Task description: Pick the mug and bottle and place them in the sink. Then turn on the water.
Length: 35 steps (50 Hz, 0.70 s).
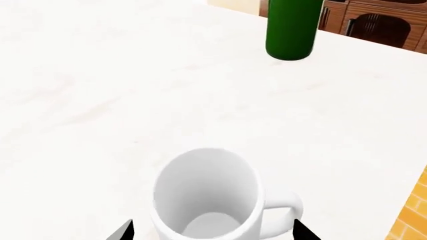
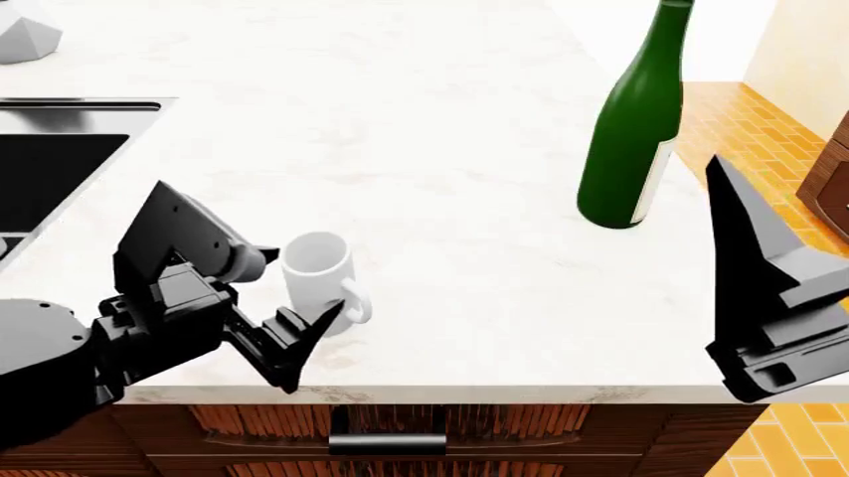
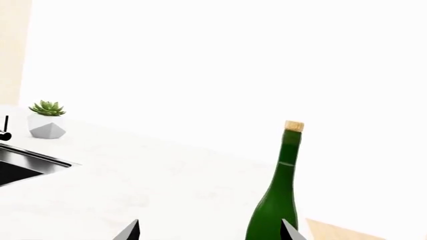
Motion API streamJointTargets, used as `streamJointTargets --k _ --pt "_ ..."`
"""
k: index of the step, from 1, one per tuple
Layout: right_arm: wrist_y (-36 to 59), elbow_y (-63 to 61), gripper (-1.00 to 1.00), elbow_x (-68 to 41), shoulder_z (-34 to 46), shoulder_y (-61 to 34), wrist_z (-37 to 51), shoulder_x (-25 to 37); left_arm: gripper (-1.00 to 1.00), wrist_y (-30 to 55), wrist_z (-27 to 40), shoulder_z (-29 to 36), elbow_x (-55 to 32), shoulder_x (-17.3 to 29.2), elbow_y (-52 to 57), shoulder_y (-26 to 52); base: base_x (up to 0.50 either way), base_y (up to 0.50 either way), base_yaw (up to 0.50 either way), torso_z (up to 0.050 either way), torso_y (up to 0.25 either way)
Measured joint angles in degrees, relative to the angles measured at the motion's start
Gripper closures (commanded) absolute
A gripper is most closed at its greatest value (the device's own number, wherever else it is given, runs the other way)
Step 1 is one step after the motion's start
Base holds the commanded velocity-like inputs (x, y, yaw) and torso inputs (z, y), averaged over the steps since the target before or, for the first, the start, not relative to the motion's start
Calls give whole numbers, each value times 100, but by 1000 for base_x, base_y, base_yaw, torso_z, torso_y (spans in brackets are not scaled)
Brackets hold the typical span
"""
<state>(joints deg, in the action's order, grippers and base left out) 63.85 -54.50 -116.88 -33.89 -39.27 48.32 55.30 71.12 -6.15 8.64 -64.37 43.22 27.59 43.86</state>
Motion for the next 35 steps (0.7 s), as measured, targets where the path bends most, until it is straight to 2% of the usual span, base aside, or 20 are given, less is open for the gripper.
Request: streamJointTargets --k 6,7,20,35 --pt "2 2 -100 -13 -3 6 -4 4 -100 -99 -94 143 118 -65 -89 23 0 0 0 0 0" --pt "4 2 -100 -11 -1 7 -4 2 100 -118 -114 169 140 -77 -106 29 0 0 0 0 0" --pt "55 16 -100 51 -59 65 -29 -76 100 -348 -267 359 447 -188 -257 74 0 0 0 0 0" --pt "131 79 -100 185 -148 125 -65 -164 100 -287 -155 243 111 -259 -166 249 0 0 0 0 0"
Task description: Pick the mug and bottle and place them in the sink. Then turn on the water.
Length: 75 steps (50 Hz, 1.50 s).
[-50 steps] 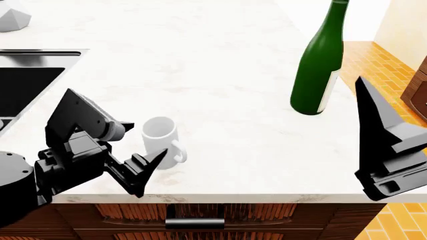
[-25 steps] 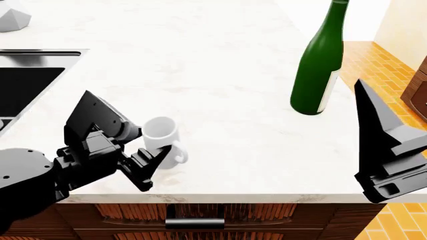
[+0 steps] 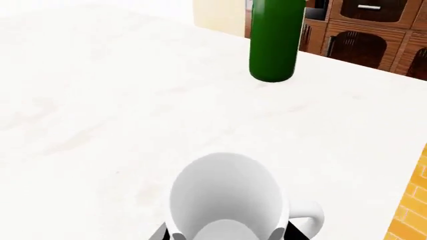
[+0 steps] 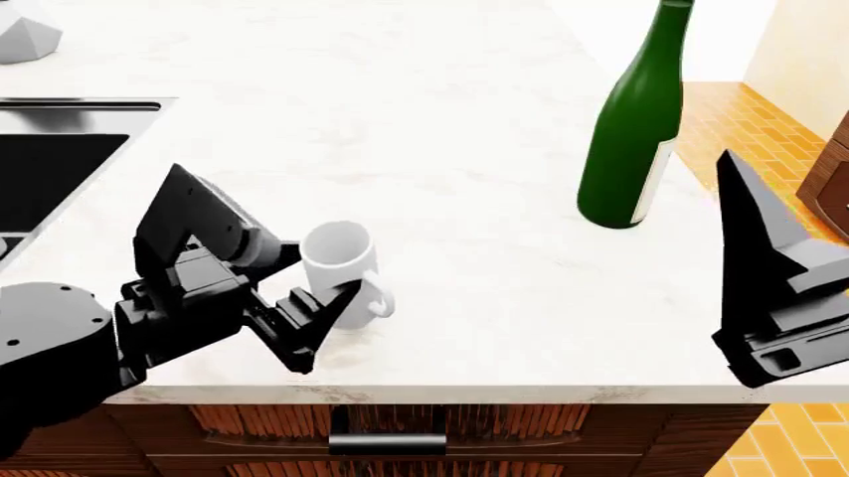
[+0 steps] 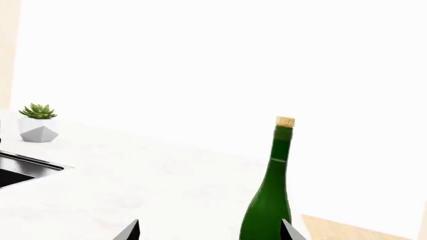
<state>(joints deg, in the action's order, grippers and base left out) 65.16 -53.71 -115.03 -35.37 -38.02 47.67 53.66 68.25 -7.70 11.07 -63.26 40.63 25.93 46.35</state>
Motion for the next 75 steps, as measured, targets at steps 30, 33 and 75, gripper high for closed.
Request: streamJointTargets --k 30,33,75 --pt "522 2125 -100 2483 2342 -1724 -599 -722 100 1512 3489 -48 -3414 -150 -1065 2814 0 0 0 0 1" --pt "537 2450 -100 2813 2638 -1960 -776 -802 100 1530 3776 56 -3706 -149 -1211 3076 0 0 0 0 0" --pt "-368 6076 -100 6033 5563 -4135 -2697 -2071 100 1479 3794 1019 -3684 -356 -2243 4313 0 0 0 0 0"
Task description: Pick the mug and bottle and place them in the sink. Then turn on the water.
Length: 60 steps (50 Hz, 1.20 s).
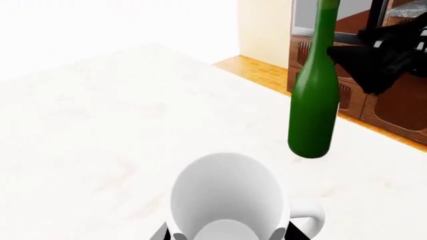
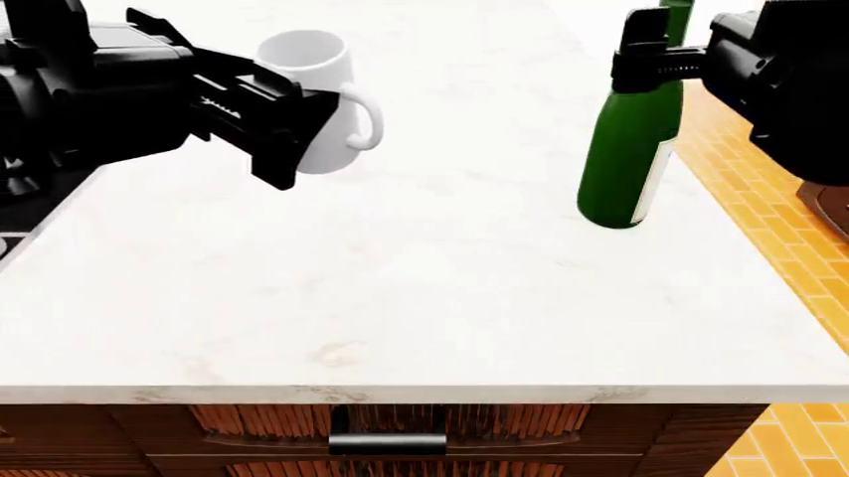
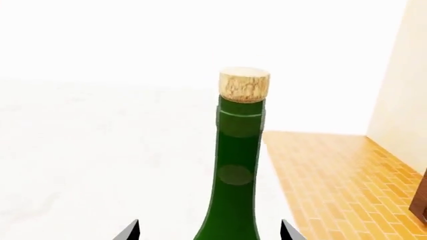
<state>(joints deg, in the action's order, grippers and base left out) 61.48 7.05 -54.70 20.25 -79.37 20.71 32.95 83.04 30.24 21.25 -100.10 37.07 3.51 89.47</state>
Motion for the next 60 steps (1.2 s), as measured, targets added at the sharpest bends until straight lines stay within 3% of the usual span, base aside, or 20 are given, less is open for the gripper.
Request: streamJointTargets --k 22,45,46,60 --pt "-561 1473 -100 919 675 -1000 -612 -330 100 -188 -271 171 224 40 49 -19 0 0 0 0 0" --pt "-1585 3769 -100 1685 1208 -1403 -1096 -1280 100 -378 -468 271 372 131 143 -98 0 0 0 0 0" --pt "-1656 3896 100 1722 1227 -1423 -1118 -1321 100 -387 -475 274 377 135 148 -103 0 0 0 0 0" --pt "-2133 4632 100 1955 1310 -1556 -1163 -1542 100 -511 -563 313 461 175 201 -162 0 0 0 0 0"
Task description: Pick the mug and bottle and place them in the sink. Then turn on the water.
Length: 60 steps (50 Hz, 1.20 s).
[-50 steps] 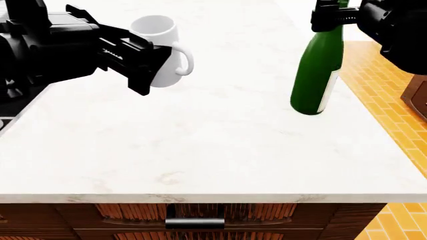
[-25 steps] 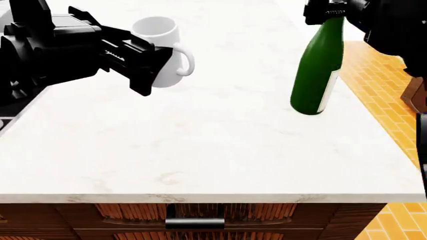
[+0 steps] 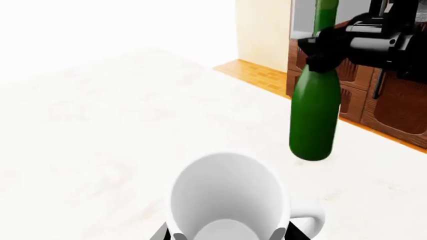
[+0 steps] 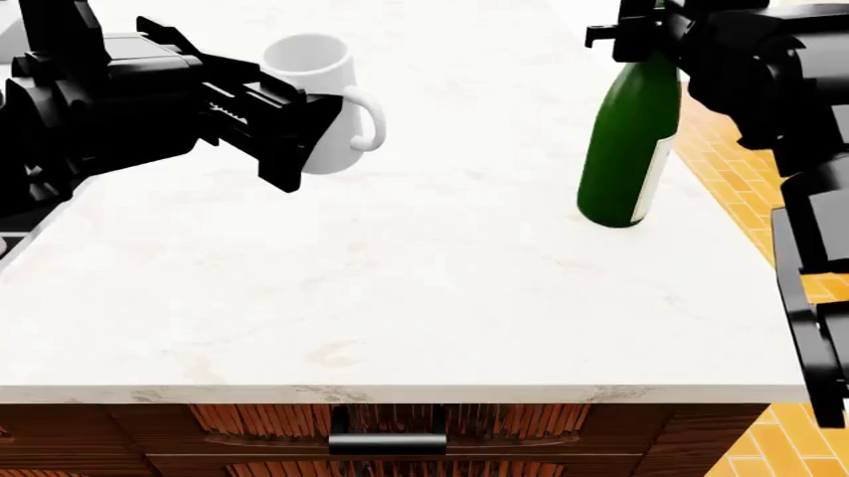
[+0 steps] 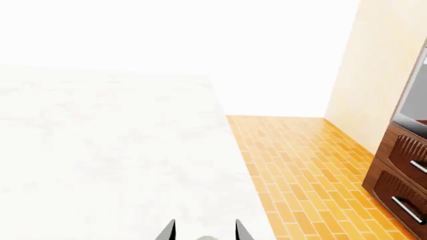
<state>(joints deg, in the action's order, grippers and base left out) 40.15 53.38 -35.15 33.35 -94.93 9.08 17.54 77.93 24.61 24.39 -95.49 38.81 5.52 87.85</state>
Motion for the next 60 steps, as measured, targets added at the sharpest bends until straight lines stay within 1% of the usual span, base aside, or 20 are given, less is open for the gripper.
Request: streamJointTargets --k 20,39,51,60 --pt "681 -1500 100 -653 -366 343 410 465 100 -319 -62 -68 178 77 250 -163 0 0 0 0 2" --pt "1434 -3485 100 -1450 -940 544 1059 889 100 -372 264 -72 7 142 423 -9 0 0 0 1 1" --pt "1812 -4504 100 -1892 -1199 625 1329 1091 100 -359 481 -70 -239 189 489 140 -182 400 0 0 1" --pt "1990 -4964 100 -2150 -1312 665 1441 1179 100 -375 590 -75 -356 254 547 175 -33 500 0 0 1"
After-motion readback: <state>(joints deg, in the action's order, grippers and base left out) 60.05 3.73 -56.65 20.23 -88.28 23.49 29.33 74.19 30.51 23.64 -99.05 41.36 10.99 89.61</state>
